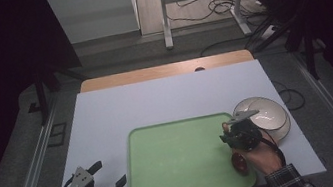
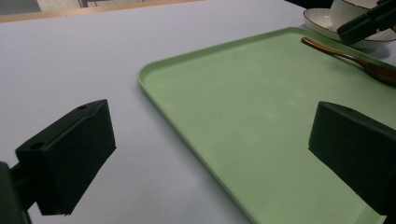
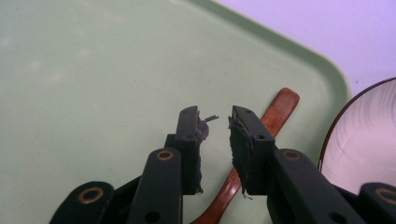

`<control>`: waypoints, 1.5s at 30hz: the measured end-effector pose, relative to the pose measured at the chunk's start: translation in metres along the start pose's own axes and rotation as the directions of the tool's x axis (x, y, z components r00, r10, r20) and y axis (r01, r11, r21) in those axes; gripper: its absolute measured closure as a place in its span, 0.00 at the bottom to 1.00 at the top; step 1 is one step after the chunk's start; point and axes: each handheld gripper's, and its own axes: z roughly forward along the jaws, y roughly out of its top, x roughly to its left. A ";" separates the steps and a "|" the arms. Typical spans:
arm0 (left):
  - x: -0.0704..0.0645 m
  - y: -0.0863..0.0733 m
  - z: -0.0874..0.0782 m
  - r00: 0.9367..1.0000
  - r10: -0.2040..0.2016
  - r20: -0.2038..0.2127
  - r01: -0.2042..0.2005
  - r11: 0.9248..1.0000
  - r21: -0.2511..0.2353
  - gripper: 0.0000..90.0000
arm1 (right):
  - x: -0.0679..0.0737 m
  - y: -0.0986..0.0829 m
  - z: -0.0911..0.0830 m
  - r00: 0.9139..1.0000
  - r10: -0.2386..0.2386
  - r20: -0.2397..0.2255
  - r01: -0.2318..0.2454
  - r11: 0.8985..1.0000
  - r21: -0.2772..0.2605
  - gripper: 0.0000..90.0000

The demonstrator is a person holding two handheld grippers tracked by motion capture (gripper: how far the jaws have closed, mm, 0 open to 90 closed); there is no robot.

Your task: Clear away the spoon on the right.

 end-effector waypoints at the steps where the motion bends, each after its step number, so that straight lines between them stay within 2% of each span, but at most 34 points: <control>1: 0.000 0.000 0.000 1.000 0.000 0.000 0.000 1.000 0.000 0.00 | 0.000 0.000 -0.001 1.000 -0.001 -0.001 0.001 1.000 -0.007 0.79; 15: 0.000 0.000 0.000 1.000 0.000 -0.003 0.000 1.000 0.001 0.00 | 0.011 0.000 -0.017 0.999 -0.034 -0.008 0.033 0.997 -0.074 0.68; 34: 0.000 0.000 0.000 1.000 0.004 -0.003 -0.004 1.000 0.003 0.00 | 0.015 -0.010 -0.031 0.999 -0.053 -0.002 0.052 0.988 -0.143 0.41; 41: 0.000 0.000 0.001 1.000 0.007 -0.001 -0.007 1.000 0.008 0.00 | 0.014 -0.014 -0.037 0.998 -0.057 0.010 0.058 0.981 -0.183 0.29; 45: -0.001 0.000 0.001 1.000 0.007 -0.001 -0.007 1.000 0.008 0.00 | 0.014 -0.016 -0.040 0.998 -0.056 0.010 0.057 0.979 -0.194 0.26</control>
